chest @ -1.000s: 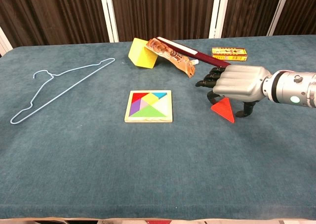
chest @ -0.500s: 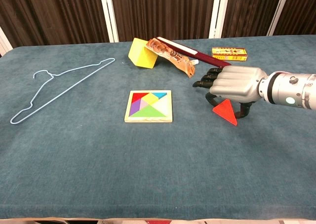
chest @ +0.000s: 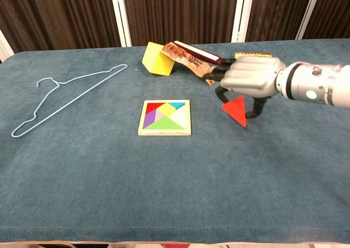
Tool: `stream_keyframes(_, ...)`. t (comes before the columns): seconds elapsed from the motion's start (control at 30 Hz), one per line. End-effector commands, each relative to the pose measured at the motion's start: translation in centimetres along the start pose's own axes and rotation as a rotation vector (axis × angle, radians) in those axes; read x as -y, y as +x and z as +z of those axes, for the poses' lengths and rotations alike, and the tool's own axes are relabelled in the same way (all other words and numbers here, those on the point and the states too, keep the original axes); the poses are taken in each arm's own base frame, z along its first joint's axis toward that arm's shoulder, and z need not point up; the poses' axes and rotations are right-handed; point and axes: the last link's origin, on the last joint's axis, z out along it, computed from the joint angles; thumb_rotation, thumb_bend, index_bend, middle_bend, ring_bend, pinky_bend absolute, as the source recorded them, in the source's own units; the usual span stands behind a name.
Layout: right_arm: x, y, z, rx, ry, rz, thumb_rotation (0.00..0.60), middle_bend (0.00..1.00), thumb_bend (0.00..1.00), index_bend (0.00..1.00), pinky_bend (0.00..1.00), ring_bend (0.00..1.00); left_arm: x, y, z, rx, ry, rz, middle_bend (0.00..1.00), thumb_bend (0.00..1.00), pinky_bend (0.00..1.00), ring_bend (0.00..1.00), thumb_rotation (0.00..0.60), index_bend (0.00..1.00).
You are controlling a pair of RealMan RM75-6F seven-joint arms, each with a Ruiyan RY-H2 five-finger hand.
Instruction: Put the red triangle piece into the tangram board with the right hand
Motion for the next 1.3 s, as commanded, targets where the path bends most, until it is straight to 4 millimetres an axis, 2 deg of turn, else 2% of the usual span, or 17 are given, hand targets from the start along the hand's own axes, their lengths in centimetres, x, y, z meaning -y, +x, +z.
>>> stream_keyframes(0.03, 0.0, 0.8, 0.4, -0.014, -0.002, 0.007, 0.6, 0.04, 0.46, 0.68, 0.0, 0.0, 0.0, 0.0, 0.0, 0.0, 0.0, 0.0, 0.0, 0.46, 0.07, 0.0, 0.6, 0.0)
stream_keyframes(0.1, 0.2, 2.0, 1.3, -0.031, -0.005, 0.025, 0.6, 0.04, 0.46, 0.68, 0.0, 0.0, 0.0, 0.0, 0.0, -0.001, 0.001, 0.002, 0.0, 0.46, 0.07, 0.0, 0.6, 0.0)
stream_keyframes(0.17, 1.4, 3.9, 3.3, -0.059, 0.003, 0.056, 0.6, 0.04, 0.46, 0.68, 0.0, 0.0, 0.0, 0.1, 0.1, -0.002, 0.002, 0.002, 0.0, 0.46, 0.07, 0.0, 0.6, 0.0)
stream_keyframes(0.23, 2.2, 4.5, 4.9, -0.059, -0.006, 0.065, 0.6, 0.04, 0.46, 0.67, 0.0, 0.0, 0.0, 0.1, 0.1, -0.002, 0.002, 0.001, 0.0, 0.46, 0.07, 0.0, 0.6, 0.0)
stream_keyframes(0.4, 4.0, 4.8, 7.5, -0.044, -0.029, 0.093, 0.6, 0.04, 0.46, 0.67, 0.0, 0.0, 0.1, 0.3, 0.0, -0.005, 0.004, -0.003, 0.0, 0.46, 0.07, 0.0, 0.6, 0.0)
stream_keyframes(0.53, 5.2, 4.8, 8.9, -0.045, -0.037, 0.099, 0.6, 0.05, 0.46, 0.67, 0.0, 0.0, 0.3, 0.5, 0.0, -0.01, 0.004, -0.01, 0.0, 0.46, 0.07, 0.0, 0.6, 0.0)
stream_keyframes(0.93, 6.6, 5.8, 10.2, -0.131, -0.017, 0.051, 0.6, 0.07, 0.46, 0.69, 0.0, 0.0, 0.3, 0.5, 0.0, -0.003, -0.004, -0.019, 0.0, 0.46, 0.07, 0.0, 0.6, 0.0)
stream_keyframes(1.3, 6.1, 4.8, 10.0, -0.123, -0.011, -0.082, 0.6, 0.08, 0.46, 0.69, 0.0, 0.0, 0.3, 0.6, -0.2, -0.006, -0.009, -0.021, 0.0, 0.46, 0.07, 0.0, 0.6, 0.0)
